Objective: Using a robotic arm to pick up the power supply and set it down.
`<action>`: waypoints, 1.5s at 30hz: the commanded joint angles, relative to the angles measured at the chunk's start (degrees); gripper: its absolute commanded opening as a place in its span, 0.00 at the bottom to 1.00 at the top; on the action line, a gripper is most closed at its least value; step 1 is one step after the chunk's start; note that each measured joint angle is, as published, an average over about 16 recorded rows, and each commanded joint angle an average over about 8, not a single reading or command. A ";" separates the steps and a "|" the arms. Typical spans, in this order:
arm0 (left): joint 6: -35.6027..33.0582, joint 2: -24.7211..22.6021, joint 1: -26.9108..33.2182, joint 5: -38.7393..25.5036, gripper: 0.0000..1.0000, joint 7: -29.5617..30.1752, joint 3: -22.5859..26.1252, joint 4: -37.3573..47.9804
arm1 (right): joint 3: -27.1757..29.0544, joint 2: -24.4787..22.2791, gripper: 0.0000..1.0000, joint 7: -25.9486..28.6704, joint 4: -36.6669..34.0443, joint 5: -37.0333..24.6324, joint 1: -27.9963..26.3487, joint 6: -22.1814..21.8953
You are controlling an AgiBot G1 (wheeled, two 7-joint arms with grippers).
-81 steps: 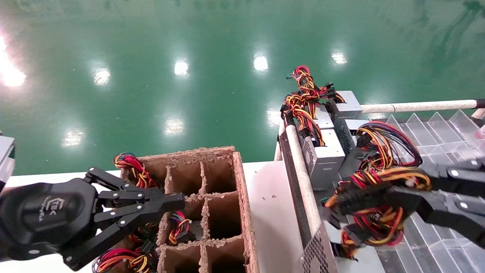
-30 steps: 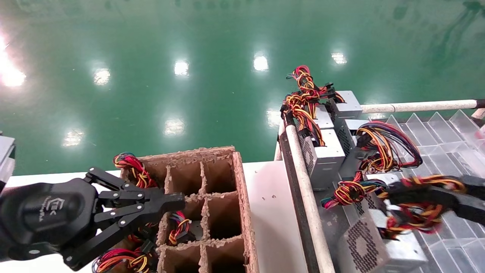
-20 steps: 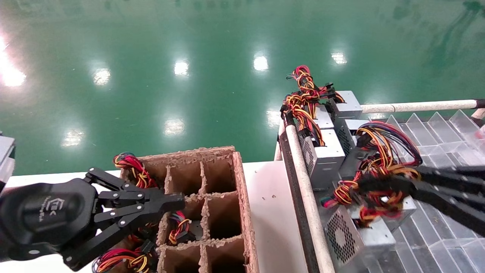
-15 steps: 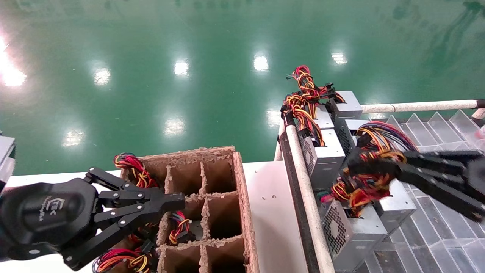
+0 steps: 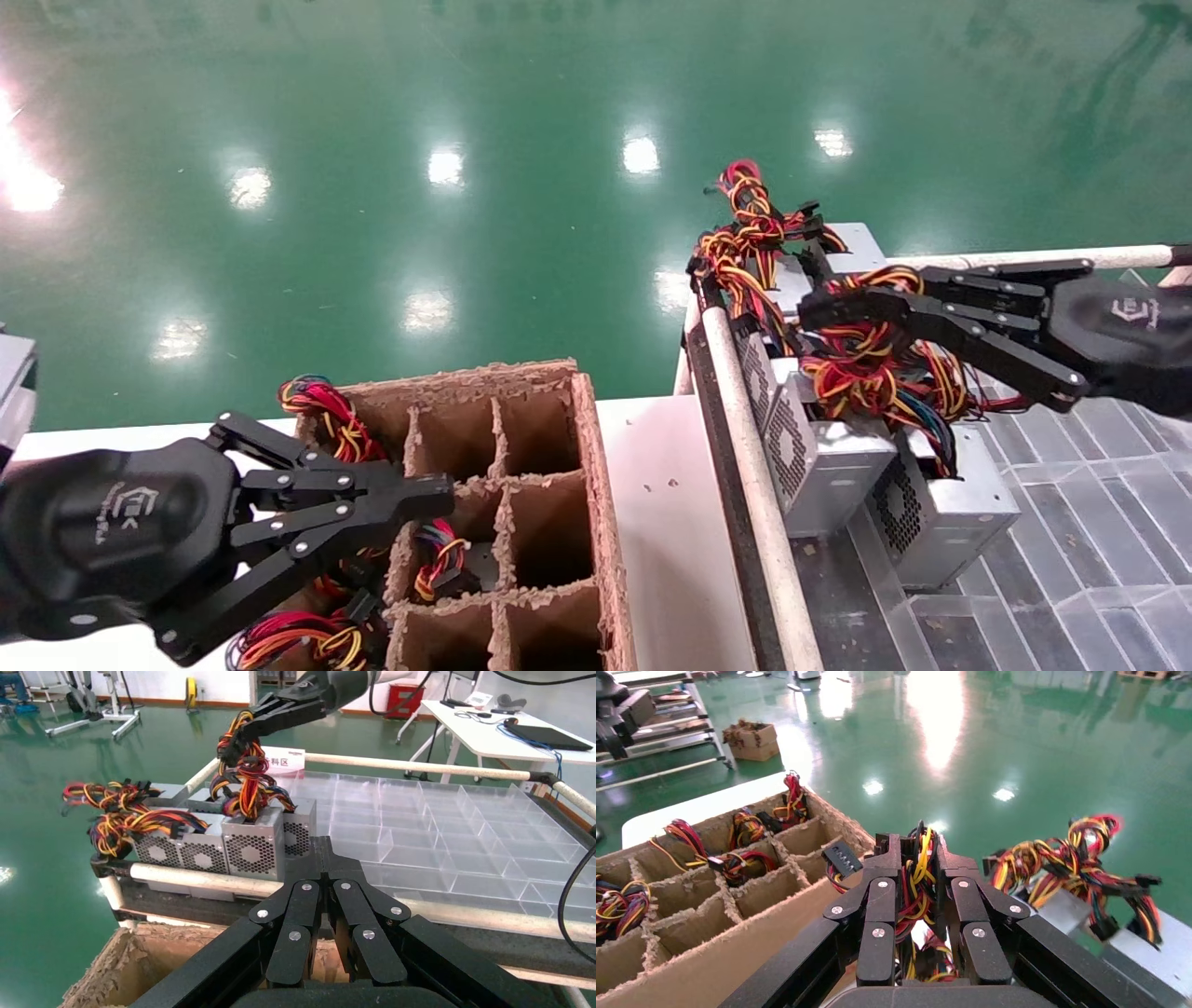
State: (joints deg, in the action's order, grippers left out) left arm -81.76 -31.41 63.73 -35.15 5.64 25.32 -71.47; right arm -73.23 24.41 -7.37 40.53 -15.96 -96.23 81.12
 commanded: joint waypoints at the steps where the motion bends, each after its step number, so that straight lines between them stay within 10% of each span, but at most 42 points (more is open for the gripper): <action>1: 0.00 0.00 0.00 0.00 0.00 0.00 0.00 0.00 | -0.10 1.33 0.00 -0.02 -1.61 -0.68 -0.72 1.06; 11: 0.00 0.00 0.00 0.00 0.00 0.00 0.00 0.00 | -0.93 2.30 0.03 -0.07 -4.71 -1.03 0.71 2.99; 19: 0.00 0.00 0.00 0.00 0.00 0.00 0.00 0.00 | -1.22 1.93 0.99 1.35 -3.70 -1.68 0.10 2.77; 45: 0.00 0.00 0.00 0.00 0.00 0.00 0.00 0.00 | 0.50 -0.52 1.00 5.58 11.98 -4.39 -6.44 -8.49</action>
State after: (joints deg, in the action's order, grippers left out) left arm -81.76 -31.41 63.73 -35.15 5.64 25.32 -71.47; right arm -72.88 24.15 -1.86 52.63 -20.56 -102.49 72.57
